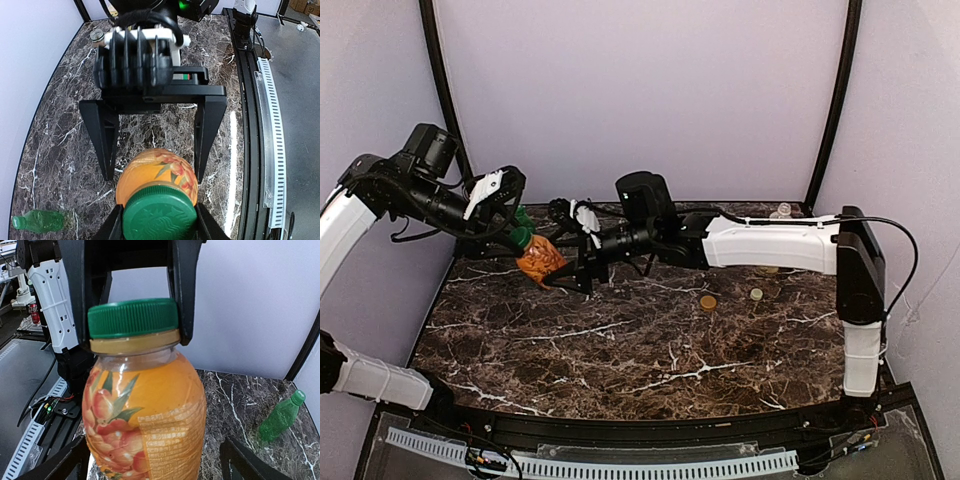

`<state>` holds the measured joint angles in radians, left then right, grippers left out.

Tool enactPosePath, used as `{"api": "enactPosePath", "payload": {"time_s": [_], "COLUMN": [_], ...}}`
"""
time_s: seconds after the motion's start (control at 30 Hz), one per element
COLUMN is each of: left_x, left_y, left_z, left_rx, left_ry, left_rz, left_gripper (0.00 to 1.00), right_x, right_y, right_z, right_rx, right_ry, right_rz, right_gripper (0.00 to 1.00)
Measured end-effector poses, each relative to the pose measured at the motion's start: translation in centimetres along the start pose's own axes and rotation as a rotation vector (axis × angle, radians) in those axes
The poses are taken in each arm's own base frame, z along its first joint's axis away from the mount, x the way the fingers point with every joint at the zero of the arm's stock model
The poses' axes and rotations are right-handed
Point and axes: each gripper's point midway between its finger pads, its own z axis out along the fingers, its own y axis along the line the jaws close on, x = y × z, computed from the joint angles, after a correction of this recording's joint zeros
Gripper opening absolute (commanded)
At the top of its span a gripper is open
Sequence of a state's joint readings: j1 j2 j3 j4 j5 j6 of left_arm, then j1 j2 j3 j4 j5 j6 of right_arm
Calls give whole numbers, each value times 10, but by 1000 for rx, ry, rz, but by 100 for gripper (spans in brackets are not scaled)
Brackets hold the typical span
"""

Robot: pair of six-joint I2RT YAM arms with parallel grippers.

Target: Unscrew the bottle caps

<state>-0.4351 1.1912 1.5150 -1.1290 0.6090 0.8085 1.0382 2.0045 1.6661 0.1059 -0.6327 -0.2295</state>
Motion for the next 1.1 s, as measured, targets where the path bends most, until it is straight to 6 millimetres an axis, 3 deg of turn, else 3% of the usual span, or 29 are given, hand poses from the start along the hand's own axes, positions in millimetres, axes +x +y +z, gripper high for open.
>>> {"api": "enactPosePath", "payload": {"time_s": [0.1,0.23,0.33,0.37,0.4,0.43,0.47,0.53,0.67,0.8,0.93,1.1], "left_x": [-3,-6,-6,-6,-6,-6,-7,-10,-18,-31,-58,-63], "left_y": [0,1,-1,-2,-2,-3,-3,-1,7,6,-4,-15], "left_z": [0,0,-1,-1,-1,-1,-1,0,-3,-19,-33,-26], "left_rx": [7,-1,-3,-2,-1,-2,-5,-23,-123,-221,-165,-58], "left_ry": [-14,-29,-39,-40,-44,-50,-58,-92,-211,-387,-539,-595], "left_rz": [3,9,1,-4,-10,-17,-26,-49,-101,-119,-107,-123], "left_gripper": [1,1,2,10,43,62,88,97,99,97,90,87], "right_x": [7,10,9,9,9,9,8,6,1,-11,-37,-71], "right_y": [-1,-1,0,0,0,1,1,1,1,6,13,20], "right_z": [5,6,6,6,6,6,6,6,0,-10,-20,-35], "right_rx": [-2,-3,-9,-10,-12,-16,-19,-19,-7,-7,-45,-81], "right_ry": [9,15,10,10,10,9,6,-6,-65,-182,-321,-456], "right_rz": [13,19,5,6,8,9,11,22,73,127,123,78], "right_gripper": [75,50,46,45,44,45,44,44,44,44,44,42]}}
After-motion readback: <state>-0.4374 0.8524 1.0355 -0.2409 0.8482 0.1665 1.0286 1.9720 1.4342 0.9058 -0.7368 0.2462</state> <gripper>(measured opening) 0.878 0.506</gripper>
